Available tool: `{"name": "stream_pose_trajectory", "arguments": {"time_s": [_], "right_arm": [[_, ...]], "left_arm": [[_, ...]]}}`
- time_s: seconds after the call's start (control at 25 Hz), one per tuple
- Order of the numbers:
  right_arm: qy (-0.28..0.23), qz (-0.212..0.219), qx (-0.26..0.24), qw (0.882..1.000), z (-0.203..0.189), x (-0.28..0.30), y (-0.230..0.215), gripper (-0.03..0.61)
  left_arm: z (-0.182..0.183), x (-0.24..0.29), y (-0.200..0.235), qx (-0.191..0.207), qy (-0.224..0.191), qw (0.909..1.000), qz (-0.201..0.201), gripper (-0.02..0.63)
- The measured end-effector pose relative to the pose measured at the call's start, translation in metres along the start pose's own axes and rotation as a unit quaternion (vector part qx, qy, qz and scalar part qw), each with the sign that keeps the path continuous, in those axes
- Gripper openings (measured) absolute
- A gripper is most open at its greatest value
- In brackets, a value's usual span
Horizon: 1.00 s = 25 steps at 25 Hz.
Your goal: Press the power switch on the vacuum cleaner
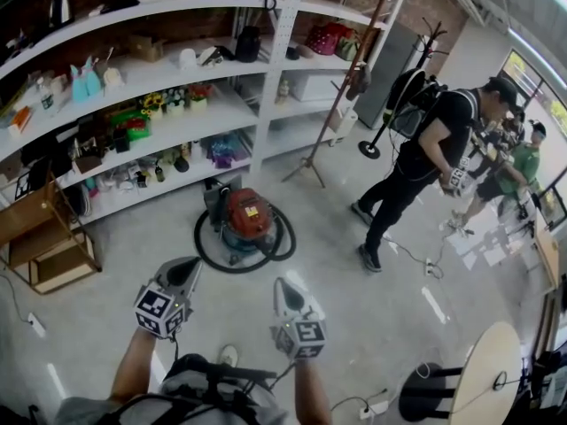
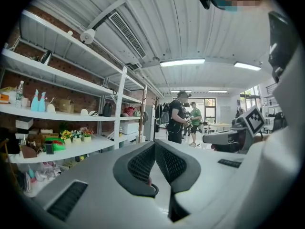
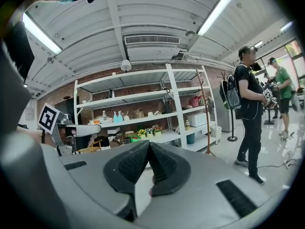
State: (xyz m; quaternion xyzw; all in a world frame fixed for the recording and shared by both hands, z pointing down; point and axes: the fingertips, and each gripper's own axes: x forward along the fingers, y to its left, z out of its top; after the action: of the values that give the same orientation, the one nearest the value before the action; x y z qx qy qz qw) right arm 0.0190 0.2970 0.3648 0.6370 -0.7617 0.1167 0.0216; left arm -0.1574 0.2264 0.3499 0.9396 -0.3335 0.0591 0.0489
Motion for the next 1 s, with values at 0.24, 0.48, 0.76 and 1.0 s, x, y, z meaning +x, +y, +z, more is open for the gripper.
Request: {"name": "stream_pose_trajectory", "arguments": {"time_s": [0.24, 0.48, 0.76, 1.0], "right_arm": [[0.003, 0.005, 0.008, 1.000, 0.002, 0.017, -0.020, 0.012], [0.008, 0.003, 0.016, 1.000, 0.004, 0.041, -0.027, 0.012], [0.008, 0.004, -0.002, 1.000, 0.016, 0.092, -0.042, 0.012], [0.007, 0.007, 0.011, 1.000, 0.034, 0.144, -0.055, 0.012]], "left_arm": [[0.003, 0.027, 0.003, 0.000, 0.002, 1.0000, 0.005, 0.009], [0.001, 0.041, 0.022, 0.000, 0.007, 1.0000, 0.006, 0.008], [0.006, 0.082, 0.062, -0.002, 0.002, 0.9999, 0.011, 0.009], [0.022, 0.127, 0.099, 0.002, 0.004, 1.0000, 0.005, 0.009]]}}
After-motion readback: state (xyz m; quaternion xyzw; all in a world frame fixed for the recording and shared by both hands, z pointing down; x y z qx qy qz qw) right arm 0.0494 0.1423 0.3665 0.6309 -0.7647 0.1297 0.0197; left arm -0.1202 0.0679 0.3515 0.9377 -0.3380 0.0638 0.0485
